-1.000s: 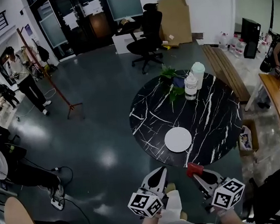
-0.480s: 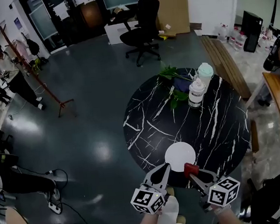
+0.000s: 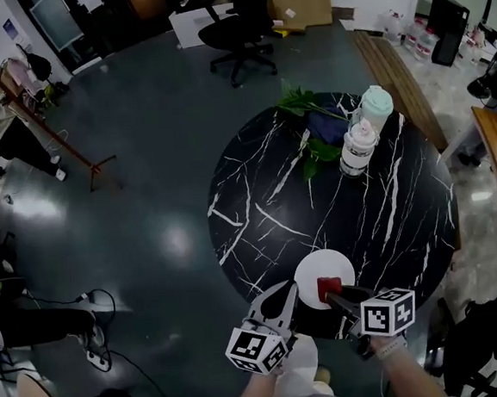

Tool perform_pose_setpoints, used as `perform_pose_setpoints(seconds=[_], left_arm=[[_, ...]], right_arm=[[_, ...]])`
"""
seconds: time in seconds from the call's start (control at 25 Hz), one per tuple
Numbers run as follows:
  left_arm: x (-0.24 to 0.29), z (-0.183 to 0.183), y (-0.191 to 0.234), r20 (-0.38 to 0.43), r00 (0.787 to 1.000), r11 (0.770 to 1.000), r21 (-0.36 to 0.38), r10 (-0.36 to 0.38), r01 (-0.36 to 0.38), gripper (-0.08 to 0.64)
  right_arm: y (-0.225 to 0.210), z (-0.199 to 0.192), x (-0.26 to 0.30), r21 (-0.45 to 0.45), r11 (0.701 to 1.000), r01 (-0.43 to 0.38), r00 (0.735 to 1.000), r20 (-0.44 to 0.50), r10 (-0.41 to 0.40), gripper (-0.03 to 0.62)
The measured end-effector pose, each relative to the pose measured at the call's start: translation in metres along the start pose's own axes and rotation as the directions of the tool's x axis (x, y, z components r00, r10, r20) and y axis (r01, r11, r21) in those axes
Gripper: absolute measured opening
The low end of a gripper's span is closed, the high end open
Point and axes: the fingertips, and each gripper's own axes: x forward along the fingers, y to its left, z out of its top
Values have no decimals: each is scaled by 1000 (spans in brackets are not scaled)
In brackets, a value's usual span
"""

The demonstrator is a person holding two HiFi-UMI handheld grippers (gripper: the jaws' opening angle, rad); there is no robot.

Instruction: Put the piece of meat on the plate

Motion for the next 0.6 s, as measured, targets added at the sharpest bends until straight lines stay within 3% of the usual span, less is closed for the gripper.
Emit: perform_pose_setpoints(seconds=[0.36,0.6], left_arm=[[11,-8,11,-30,999,999,-30,-23,22,8],[16,-8,10,-35,999,999,-41,-36,35,8]], right_arm=[[-10,10,25,21,1000,-5,1000,-30,6,89],[-16,23,25,-152,987,61,998,-11,-63,89]])
